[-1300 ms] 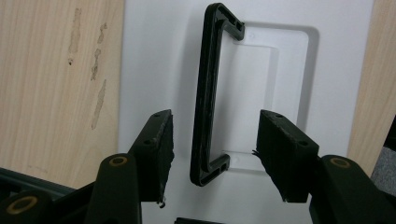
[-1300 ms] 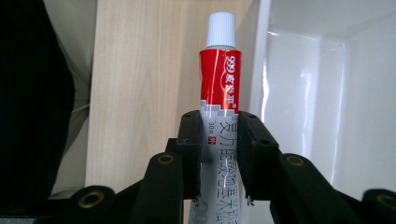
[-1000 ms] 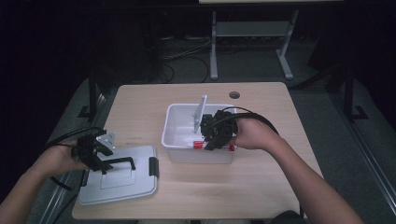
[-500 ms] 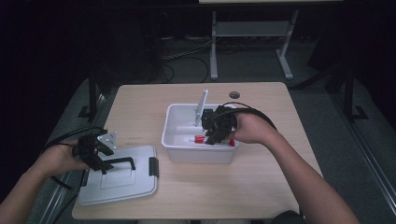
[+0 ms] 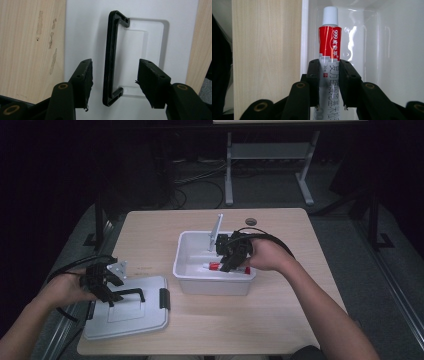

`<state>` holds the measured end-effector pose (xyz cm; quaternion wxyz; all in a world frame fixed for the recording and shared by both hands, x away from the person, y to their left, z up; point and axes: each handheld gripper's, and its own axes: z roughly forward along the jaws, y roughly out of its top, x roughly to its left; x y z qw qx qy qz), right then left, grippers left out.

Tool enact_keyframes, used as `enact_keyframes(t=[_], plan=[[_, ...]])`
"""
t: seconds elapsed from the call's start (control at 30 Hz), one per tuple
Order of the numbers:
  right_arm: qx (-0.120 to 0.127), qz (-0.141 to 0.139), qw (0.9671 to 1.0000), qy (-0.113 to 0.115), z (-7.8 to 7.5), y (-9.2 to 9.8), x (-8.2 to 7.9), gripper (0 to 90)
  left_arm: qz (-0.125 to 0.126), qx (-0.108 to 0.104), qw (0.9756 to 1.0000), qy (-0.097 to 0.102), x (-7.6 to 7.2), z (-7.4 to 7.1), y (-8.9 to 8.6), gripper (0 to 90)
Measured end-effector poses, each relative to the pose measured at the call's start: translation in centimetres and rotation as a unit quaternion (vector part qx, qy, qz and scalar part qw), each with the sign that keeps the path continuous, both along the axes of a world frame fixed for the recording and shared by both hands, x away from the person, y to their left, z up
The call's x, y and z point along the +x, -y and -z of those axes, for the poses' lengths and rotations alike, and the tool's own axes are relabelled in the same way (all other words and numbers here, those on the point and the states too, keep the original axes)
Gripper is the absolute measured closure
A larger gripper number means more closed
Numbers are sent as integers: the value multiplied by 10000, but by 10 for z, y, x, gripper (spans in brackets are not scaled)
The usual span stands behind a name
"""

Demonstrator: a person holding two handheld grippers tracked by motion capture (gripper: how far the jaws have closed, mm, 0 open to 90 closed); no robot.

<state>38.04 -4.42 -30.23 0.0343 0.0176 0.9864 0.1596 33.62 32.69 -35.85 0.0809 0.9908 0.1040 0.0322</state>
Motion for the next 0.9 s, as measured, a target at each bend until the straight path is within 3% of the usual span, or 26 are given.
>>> enact_keyframes(t=[0.9], plan=[[-113, 189, 9995, -219, 22, -1, 15, 717, -3, 26, 10000, -13, 2, 2, 2, 430]])
